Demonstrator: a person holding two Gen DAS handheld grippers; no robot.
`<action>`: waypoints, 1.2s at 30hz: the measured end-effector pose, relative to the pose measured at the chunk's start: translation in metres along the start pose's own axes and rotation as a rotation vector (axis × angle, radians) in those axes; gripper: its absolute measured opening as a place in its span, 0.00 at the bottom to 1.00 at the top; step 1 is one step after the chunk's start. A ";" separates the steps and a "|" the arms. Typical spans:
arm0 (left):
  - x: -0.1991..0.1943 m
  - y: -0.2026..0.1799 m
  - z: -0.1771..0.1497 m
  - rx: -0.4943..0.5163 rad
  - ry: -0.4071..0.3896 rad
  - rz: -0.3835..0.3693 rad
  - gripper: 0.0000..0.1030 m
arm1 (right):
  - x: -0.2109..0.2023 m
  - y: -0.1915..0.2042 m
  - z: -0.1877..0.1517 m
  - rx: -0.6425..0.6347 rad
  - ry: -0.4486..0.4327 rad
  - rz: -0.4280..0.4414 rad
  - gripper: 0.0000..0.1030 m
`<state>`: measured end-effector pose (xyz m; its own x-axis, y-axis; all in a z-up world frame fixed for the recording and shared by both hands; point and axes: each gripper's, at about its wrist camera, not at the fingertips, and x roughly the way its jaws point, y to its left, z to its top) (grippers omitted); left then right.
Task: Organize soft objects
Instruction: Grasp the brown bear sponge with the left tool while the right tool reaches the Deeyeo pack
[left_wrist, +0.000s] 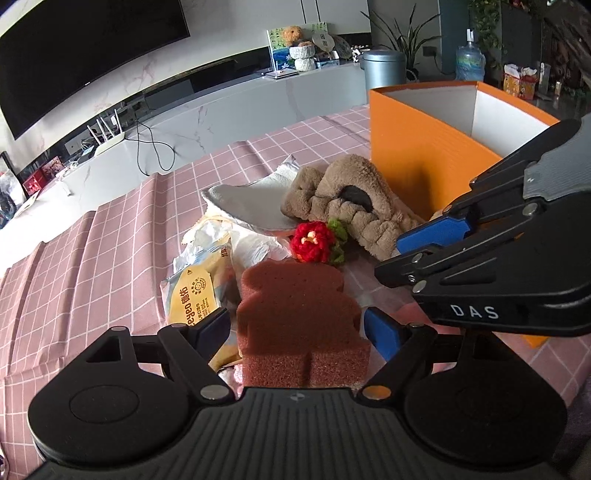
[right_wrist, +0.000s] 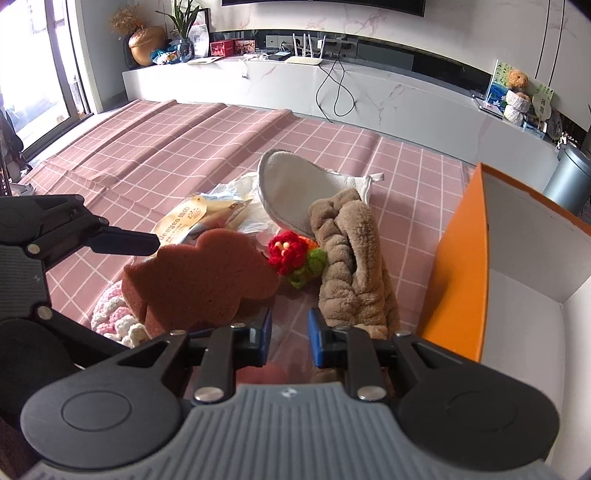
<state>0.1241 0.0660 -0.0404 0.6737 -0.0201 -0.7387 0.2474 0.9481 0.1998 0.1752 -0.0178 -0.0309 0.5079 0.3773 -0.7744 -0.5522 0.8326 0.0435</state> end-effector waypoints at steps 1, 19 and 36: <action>0.002 0.000 0.000 0.004 0.007 0.005 0.93 | 0.002 0.000 0.000 0.001 0.002 0.003 0.20; -0.043 0.047 -0.007 -0.255 -0.145 0.057 0.73 | -0.011 0.007 0.015 0.059 -0.064 0.004 0.25; -0.027 0.156 -0.053 -0.620 -0.111 0.285 0.73 | 0.073 0.092 0.053 0.088 -0.021 0.069 0.79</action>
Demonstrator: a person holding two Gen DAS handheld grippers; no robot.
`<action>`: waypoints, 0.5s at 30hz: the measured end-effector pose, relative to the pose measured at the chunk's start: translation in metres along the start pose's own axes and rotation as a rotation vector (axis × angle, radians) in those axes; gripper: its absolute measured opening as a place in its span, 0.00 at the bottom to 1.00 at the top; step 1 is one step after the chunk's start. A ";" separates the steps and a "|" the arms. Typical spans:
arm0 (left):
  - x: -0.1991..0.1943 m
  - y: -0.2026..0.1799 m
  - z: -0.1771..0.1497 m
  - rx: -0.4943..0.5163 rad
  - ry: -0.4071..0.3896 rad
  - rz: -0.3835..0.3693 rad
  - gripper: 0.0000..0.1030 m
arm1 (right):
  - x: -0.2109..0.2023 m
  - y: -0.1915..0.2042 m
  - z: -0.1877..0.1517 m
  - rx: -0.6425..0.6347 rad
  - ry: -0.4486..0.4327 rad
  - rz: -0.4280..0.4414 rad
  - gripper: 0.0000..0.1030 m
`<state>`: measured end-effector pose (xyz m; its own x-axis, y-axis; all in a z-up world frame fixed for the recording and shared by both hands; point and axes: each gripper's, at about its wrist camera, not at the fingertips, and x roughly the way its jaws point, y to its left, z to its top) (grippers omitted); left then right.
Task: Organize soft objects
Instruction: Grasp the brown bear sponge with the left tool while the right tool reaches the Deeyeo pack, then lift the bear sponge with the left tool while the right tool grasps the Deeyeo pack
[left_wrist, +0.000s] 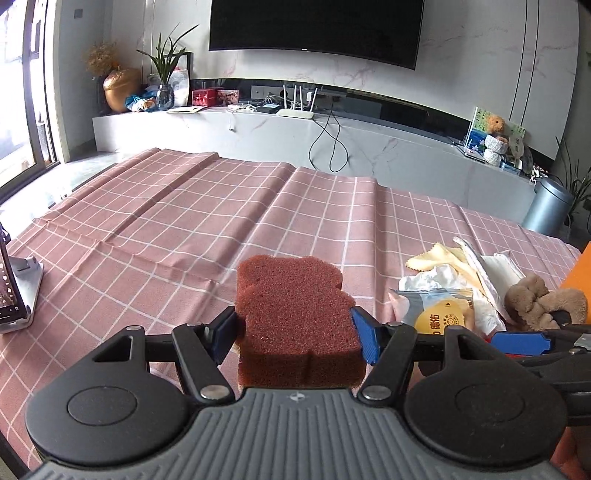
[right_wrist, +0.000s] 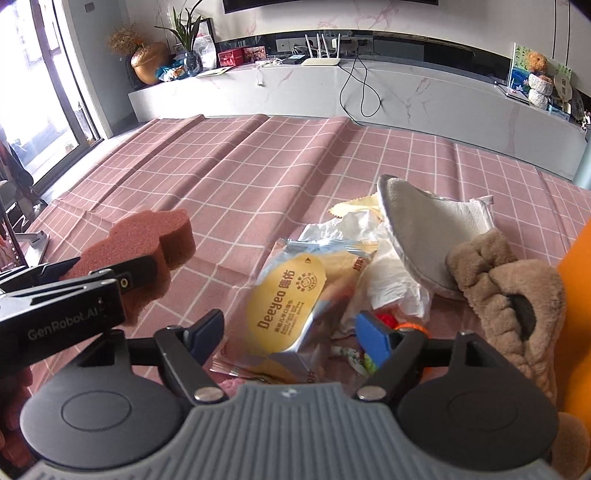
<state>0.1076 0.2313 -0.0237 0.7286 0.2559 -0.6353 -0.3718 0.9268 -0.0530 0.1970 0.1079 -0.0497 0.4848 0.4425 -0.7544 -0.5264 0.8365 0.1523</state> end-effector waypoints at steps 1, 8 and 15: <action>0.001 0.000 -0.001 0.002 -0.002 0.004 0.73 | 0.004 0.001 0.001 -0.006 0.005 -0.004 0.79; 0.007 -0.007 -0.006 0.020 0.008 -0.007 0.73 | 0.026 0.013 -0.002 -0.060 0.032 -0.066 0.75; 0.006 -0.008 -0.008 0.026 0.003 0.000 0.73 | 0.024 0.019 -0.003 -0.115 0.017 -0.073 0.55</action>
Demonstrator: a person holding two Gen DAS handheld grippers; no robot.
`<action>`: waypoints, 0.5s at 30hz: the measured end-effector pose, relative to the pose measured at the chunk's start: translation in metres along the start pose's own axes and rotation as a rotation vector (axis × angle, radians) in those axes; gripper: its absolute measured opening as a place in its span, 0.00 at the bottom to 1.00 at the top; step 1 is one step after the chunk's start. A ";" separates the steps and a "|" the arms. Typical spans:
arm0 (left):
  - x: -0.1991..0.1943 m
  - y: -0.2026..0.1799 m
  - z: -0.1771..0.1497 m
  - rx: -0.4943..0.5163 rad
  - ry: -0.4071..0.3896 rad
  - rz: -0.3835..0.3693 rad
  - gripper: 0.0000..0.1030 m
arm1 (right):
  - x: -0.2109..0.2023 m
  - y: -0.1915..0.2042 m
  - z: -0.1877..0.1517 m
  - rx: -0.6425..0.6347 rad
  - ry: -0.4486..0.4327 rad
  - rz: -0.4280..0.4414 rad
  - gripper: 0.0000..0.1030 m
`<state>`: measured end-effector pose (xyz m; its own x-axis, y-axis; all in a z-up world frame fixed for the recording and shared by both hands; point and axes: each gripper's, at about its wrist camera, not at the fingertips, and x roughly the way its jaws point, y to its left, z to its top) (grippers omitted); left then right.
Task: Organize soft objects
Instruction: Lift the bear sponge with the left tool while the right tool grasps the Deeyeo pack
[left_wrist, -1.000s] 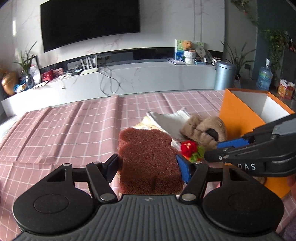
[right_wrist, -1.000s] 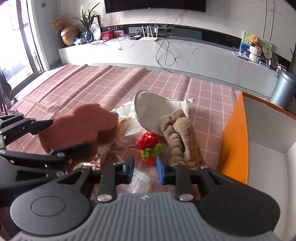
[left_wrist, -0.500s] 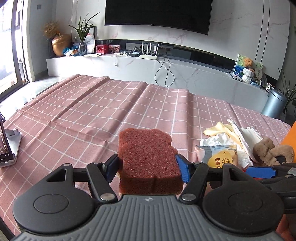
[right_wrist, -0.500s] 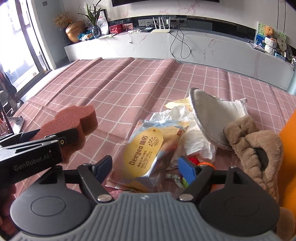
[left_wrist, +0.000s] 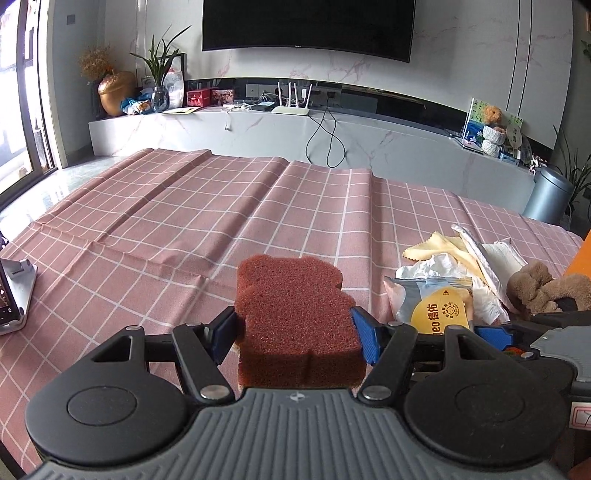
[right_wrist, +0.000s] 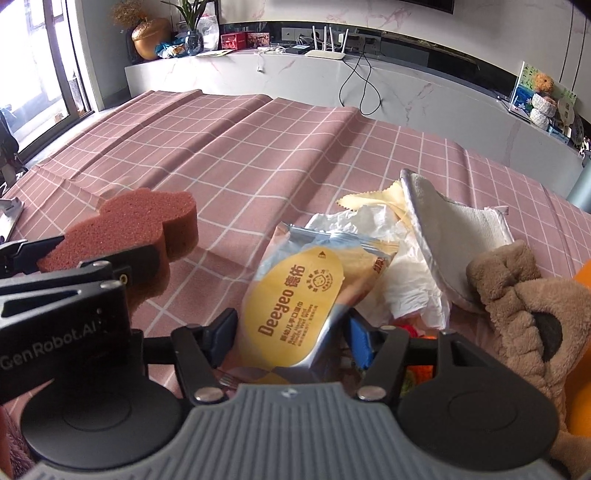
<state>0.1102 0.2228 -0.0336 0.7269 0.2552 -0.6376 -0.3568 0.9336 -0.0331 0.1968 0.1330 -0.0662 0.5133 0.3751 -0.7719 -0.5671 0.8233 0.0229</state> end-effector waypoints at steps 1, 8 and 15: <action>-0.001 0.000 0.000 -0.002 -0.006 0.003 0.73 | -0.003 0.000 0.001 -0.003 -0.005 -0.001 0.52; -0.016 0.002 0.003 -0.032 -0.060 0.024 0.73 | -0.035 -0.005 0.005 -0.010 -0.078 0.020 0.50; -0.039 -0.011 0.009 -0.005 -0.110 0.004 0.73 | -0.089 -0.033 0.005 0.031 -0.161 0.064 0.50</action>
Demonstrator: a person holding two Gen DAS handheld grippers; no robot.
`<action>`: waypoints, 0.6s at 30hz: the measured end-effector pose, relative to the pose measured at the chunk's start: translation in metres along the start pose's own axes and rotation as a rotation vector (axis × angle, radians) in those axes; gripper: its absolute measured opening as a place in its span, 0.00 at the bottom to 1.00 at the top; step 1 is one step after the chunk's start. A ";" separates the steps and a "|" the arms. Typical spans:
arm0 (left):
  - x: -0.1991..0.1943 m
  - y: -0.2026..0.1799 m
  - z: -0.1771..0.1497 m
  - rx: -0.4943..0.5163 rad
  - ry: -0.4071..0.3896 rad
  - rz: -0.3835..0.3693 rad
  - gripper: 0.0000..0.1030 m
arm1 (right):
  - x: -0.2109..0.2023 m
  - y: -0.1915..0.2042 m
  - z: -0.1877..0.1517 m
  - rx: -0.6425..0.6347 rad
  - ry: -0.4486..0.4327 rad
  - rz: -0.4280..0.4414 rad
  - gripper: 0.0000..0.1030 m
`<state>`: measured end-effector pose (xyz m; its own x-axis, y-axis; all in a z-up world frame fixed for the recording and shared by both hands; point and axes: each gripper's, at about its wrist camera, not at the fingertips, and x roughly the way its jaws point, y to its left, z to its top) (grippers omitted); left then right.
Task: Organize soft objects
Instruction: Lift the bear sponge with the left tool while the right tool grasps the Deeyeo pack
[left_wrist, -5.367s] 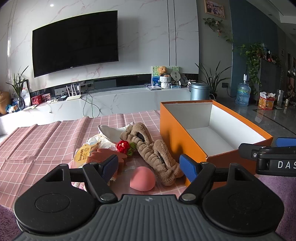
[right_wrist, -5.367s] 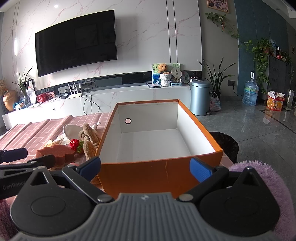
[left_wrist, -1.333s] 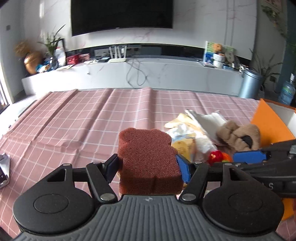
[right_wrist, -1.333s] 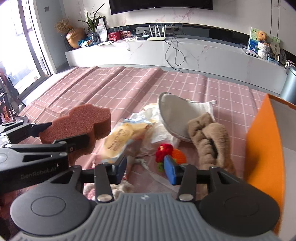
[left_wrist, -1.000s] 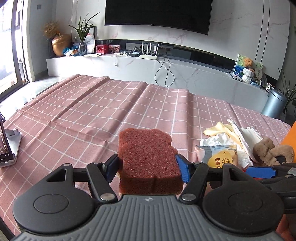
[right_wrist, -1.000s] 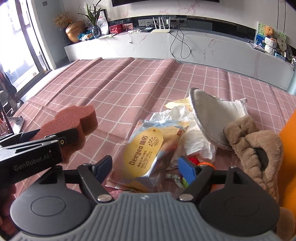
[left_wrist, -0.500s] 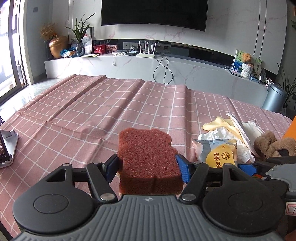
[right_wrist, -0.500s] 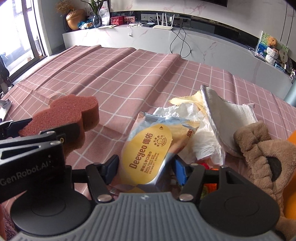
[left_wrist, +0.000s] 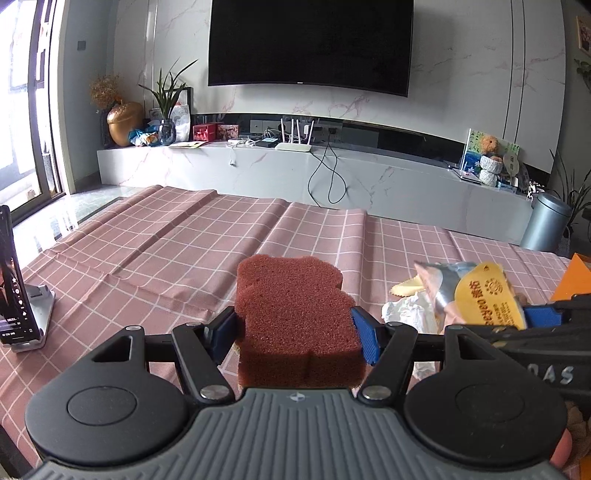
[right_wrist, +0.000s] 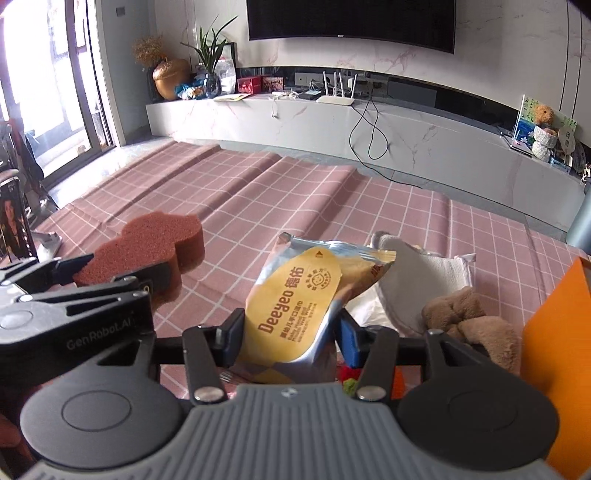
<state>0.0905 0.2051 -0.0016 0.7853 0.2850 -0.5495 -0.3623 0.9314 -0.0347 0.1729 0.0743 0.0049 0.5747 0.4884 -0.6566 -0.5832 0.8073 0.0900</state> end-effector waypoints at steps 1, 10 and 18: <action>-0.003 -0.003 0.001 0.002 0.002 -0.010 0.73 | -0.012 -0.005 0.001 0.002 -0.021 -0.004 0.50; -0.046 -0.054 0.008 0.034 0.002 -0.217 0.73 | -0.104 -0.064 -0.006 0.026 -0.074 -0.061 0.50; -0.080 -0.133 0.024 0.137 0.009 -0.461 0.73 | -0.179 -0.132 -0.031 0.040 -0.031 -0.173 0.50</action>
<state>0.0882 0.0636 0.0666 0.8439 -0.1663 -0.5100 0.0927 0.9816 -0.1667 0.1297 -0.1299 0.0875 0.6823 0.3507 -0.6415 -0.4514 0.8923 0.0077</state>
